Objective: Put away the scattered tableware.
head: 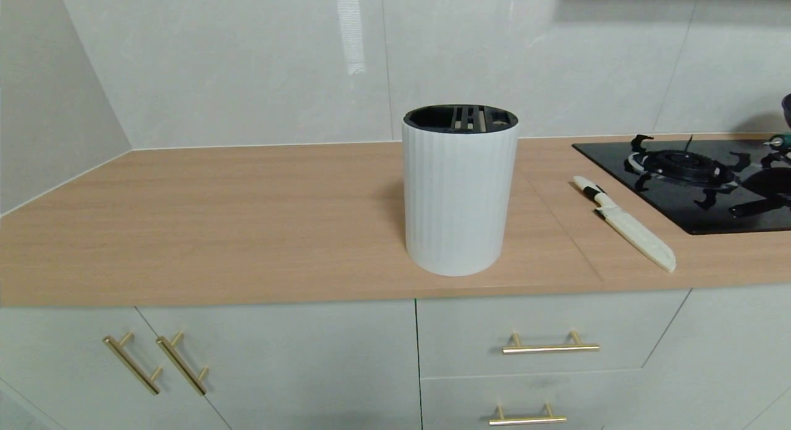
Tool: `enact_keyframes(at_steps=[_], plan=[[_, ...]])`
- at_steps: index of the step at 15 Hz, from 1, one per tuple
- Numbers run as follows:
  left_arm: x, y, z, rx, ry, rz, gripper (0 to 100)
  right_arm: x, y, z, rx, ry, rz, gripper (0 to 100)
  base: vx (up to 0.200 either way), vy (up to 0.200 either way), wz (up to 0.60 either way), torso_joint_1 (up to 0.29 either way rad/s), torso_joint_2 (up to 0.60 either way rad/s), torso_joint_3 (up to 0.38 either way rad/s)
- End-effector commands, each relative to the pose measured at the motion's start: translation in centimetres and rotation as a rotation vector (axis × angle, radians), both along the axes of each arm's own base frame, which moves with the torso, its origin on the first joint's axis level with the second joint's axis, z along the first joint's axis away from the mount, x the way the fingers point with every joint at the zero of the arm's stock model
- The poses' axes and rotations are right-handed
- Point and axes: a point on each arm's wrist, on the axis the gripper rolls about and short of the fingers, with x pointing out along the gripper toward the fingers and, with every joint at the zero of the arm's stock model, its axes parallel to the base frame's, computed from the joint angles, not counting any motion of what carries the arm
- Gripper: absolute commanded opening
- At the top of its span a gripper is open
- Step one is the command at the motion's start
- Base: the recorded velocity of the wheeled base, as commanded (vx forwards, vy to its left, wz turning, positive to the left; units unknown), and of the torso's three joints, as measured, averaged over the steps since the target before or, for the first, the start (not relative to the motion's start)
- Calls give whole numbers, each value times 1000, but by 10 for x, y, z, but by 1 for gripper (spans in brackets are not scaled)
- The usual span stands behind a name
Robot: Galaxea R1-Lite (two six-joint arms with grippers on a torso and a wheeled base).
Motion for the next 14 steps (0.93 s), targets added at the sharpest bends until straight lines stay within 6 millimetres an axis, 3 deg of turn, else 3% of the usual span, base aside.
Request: enact_keyframes(at_steps=[1,14], plan=[[0,0,0,0,-1,0,100,0,0,0,1,1,0,100,0,0,0,173,-481,-315],[0,0,0,0,-1,0,100,0,0,0,0,1,0,100,0,0,0,207,-513,-307]])
